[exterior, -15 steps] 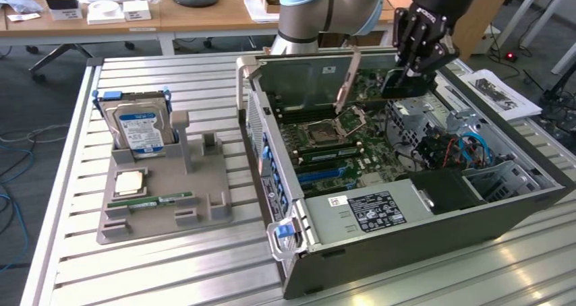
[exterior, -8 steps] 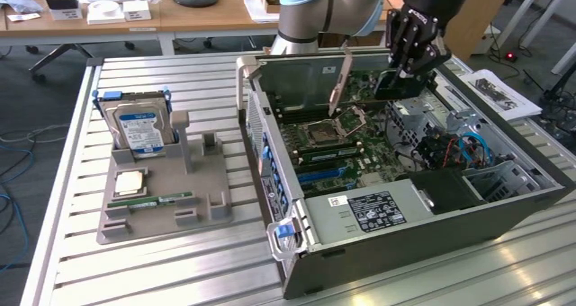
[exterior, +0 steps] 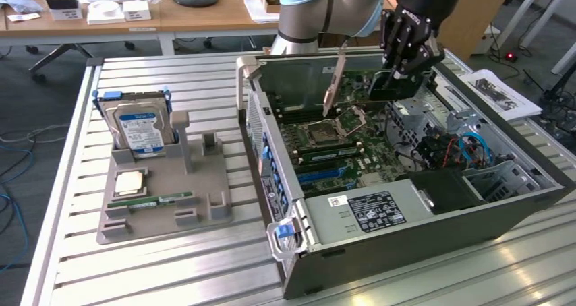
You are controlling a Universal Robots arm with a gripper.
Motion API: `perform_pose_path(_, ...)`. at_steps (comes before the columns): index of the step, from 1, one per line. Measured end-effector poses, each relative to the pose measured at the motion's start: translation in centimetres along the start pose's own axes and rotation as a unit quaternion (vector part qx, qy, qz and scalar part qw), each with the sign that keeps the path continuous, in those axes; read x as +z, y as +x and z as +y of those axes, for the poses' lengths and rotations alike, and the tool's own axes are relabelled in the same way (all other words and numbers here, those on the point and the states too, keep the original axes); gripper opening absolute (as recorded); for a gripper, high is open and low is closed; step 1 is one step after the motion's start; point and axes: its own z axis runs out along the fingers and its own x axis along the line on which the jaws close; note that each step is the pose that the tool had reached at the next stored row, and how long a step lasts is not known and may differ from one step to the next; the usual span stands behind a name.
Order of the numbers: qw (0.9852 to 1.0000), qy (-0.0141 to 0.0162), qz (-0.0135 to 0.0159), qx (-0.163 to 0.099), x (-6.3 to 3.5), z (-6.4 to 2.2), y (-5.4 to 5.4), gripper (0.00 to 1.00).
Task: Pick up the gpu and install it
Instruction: 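Insert the gpu into the slot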
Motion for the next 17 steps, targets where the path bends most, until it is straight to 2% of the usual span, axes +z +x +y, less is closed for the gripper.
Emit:
perform_pose_path(5,1.0000,0.0004,-0.0002,0.000,0.16,0.02,0.0,0.27)
perform_pose_path(17,1.0000,0.0012,-0.0001,0.000,2.07,0.22,0.1,0.27)
